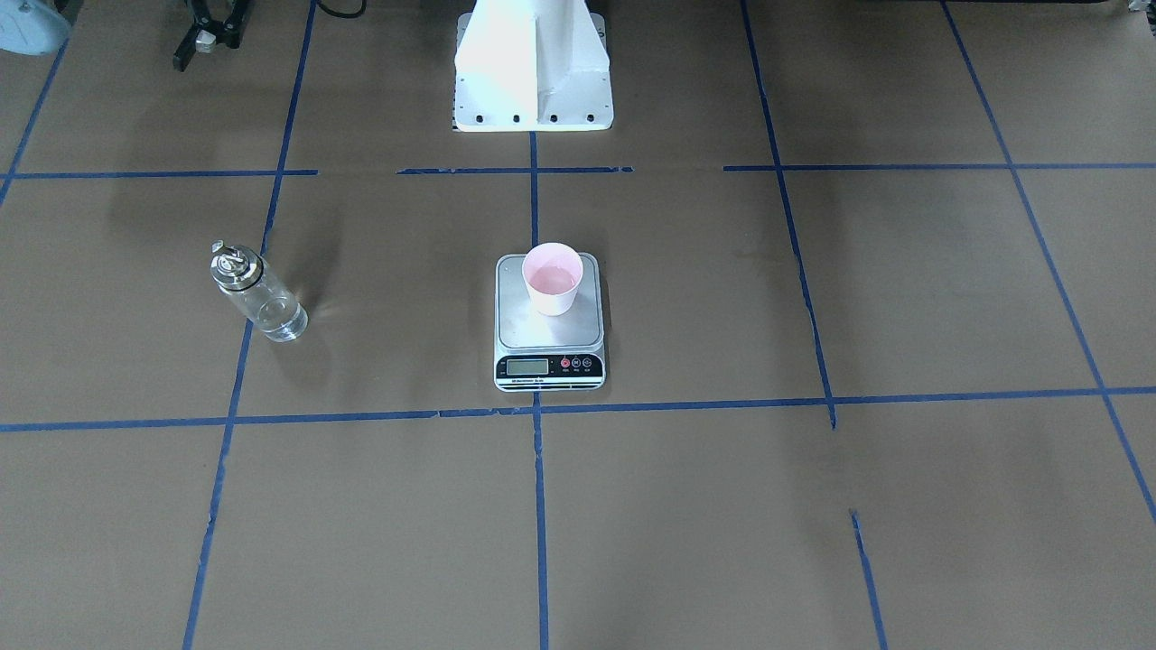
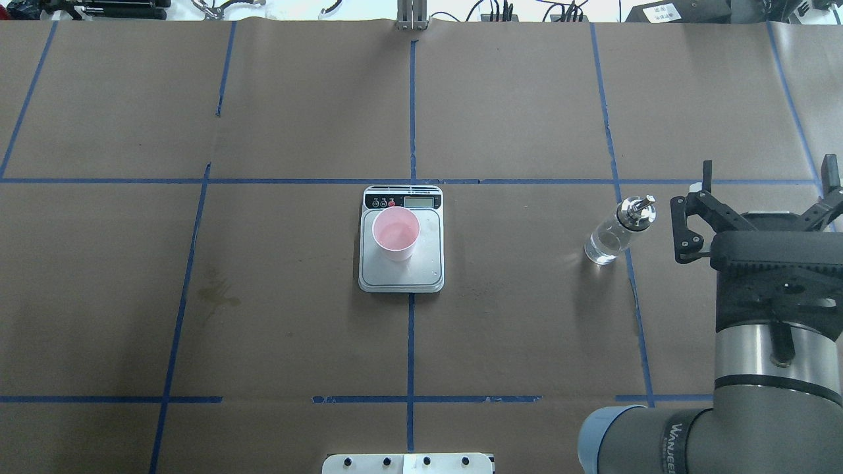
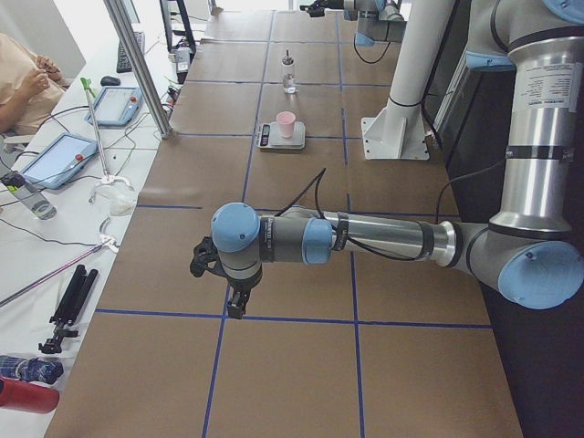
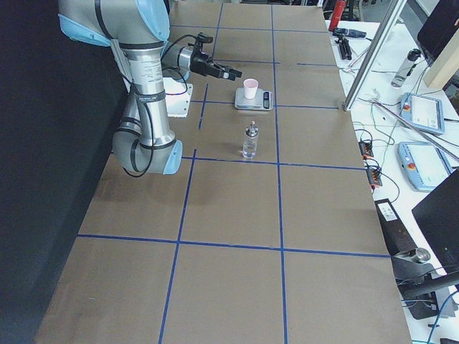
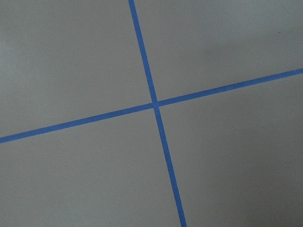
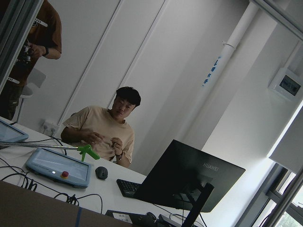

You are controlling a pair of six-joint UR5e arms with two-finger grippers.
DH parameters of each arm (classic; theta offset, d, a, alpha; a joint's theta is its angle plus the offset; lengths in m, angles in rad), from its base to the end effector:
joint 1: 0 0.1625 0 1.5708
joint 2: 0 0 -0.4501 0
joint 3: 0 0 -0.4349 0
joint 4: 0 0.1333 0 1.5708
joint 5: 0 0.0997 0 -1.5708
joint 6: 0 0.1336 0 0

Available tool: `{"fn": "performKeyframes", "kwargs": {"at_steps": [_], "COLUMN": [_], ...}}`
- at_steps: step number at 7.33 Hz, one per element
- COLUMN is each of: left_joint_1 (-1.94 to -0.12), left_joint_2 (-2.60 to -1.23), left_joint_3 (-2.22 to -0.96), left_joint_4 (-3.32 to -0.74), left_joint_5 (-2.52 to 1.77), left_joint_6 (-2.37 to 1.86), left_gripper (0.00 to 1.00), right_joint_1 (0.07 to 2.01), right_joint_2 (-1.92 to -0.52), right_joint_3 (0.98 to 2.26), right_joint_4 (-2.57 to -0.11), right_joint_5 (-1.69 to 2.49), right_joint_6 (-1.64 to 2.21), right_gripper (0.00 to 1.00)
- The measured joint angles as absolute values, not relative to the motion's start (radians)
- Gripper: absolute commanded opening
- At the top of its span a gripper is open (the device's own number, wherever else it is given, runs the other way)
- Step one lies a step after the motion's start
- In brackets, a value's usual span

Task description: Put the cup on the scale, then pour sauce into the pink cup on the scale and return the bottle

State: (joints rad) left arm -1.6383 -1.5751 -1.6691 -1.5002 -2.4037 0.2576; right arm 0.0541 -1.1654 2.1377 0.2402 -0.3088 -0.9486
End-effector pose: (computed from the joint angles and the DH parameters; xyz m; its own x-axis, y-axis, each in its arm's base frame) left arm -0.0706 -0.5335 0.6547 0.6678 0.2330 -0.7070 -0.1062 0.9698 0.2193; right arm -0.3004 -0.2772 0.2199 0.9447 0.2285 0.2350 -0.2873 0.2318 0.9294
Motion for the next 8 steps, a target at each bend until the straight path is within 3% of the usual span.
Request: {"fn": "performKeyframes", "kwargs": {"at_steps": [8], "left_joint_1": [-1.638], "left_joint_2": [-1.573], "left_joint_3": [-1.679], "left_joint_4": [-1.518], "left_joint_5": [-2.404], "left_joint_6": [0.264], "left_gripper": [1.00], "right_joint_1": [0.149], "right_joint_2": [-1.216], "right_joint_3": [2.101], "right_joint_4": [0.190], "right_joint_5": [-0.145], "right_joint_6": [-1.064], "right_gripper": [1.00]}}
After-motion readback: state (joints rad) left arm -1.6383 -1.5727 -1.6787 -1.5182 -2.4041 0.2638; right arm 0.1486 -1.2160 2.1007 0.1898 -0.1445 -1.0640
